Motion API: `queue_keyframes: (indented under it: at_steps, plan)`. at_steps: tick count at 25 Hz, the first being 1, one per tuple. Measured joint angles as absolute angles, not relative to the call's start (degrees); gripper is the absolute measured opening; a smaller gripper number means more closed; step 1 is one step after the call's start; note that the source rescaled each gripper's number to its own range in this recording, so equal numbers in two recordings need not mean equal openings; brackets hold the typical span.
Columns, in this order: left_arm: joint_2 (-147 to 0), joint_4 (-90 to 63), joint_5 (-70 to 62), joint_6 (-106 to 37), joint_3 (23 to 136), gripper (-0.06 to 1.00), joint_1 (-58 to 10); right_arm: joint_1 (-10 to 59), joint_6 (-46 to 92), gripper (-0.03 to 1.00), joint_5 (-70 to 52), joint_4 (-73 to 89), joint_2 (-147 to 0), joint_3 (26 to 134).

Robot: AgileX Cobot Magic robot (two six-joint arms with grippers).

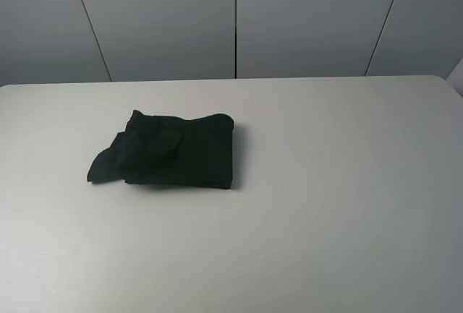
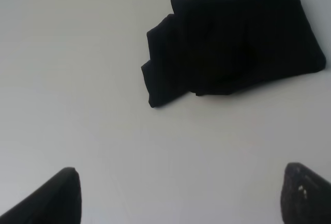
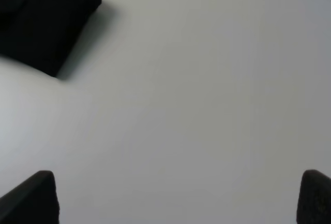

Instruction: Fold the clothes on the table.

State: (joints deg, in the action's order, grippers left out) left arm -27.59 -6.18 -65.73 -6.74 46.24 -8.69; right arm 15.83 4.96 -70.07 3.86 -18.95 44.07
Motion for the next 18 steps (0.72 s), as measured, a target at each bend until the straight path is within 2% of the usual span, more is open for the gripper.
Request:
queue_keyframes:
  at_steps: [11,18]
  plan:
    - [-2.59,-4.24,-66.24,-1.17,36.33,1.0,-8.69,15.83,4.58,1.0,-70.17,5.46,-0.91,34.83]
    - [-0.15,-3.87,-65.95,0.57,31.55,1.0,-8.69,15.83,4.58,1.0,-70.15,5.55,-0.18,31.63]
